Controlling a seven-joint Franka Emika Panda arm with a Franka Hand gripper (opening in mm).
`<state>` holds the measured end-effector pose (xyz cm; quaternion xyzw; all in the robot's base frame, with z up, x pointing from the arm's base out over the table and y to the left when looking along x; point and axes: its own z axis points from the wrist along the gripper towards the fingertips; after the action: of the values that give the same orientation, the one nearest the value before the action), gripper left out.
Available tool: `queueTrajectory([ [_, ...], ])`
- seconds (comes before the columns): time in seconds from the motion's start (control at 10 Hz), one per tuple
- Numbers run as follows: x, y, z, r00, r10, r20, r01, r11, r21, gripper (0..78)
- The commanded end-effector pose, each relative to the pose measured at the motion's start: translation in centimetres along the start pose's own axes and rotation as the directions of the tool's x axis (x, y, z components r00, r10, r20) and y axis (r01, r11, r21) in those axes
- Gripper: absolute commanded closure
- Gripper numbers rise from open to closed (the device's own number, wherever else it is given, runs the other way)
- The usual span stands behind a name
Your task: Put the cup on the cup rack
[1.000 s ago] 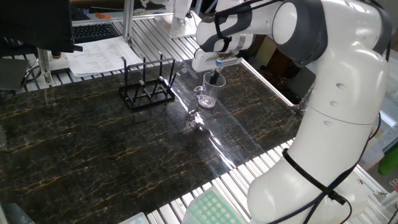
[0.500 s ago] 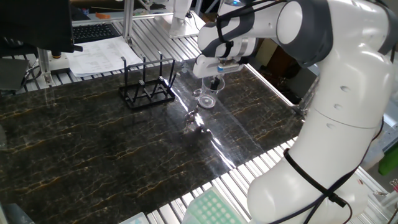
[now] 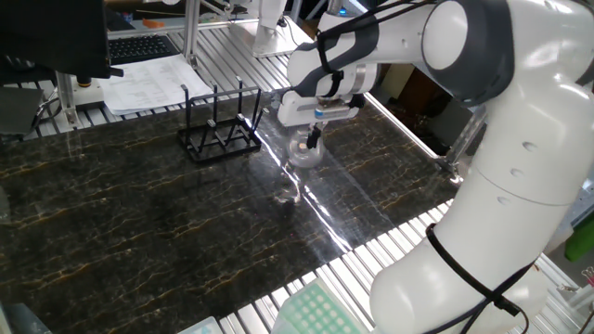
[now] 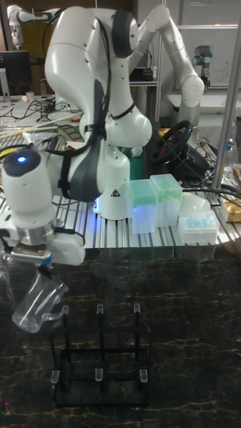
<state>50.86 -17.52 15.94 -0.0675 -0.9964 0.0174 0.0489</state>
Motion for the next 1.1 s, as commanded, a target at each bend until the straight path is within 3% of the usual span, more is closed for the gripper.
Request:
queueTrajectory([
  [0.1, 1.8, 2.6, -1.3, 0.998, 0.064, -0.016, -0.064, 0.998, 0.003, 77.6],
  [0.5, 1.6, 3.6, -5.1, 0.994, 0.092, -0.067, -0.091, 0.996, 0.02, 77.6],
  [0.9, -1.0, 4.1, -6.7, 0.993, 0.097, -0.066, -0.094, 0.995, 0.045, 77.6],
  [1.0, -2.3, 4.1, -7.3, 0.995, 0.077, -0.057, -0.071, 0.992, 0.101, 77.6],
  [1.1, -2.8, 4.0, -7.5, 0.996, 0.068, -0.051, -0.06, 0.99, 0.13, 77.6],
])
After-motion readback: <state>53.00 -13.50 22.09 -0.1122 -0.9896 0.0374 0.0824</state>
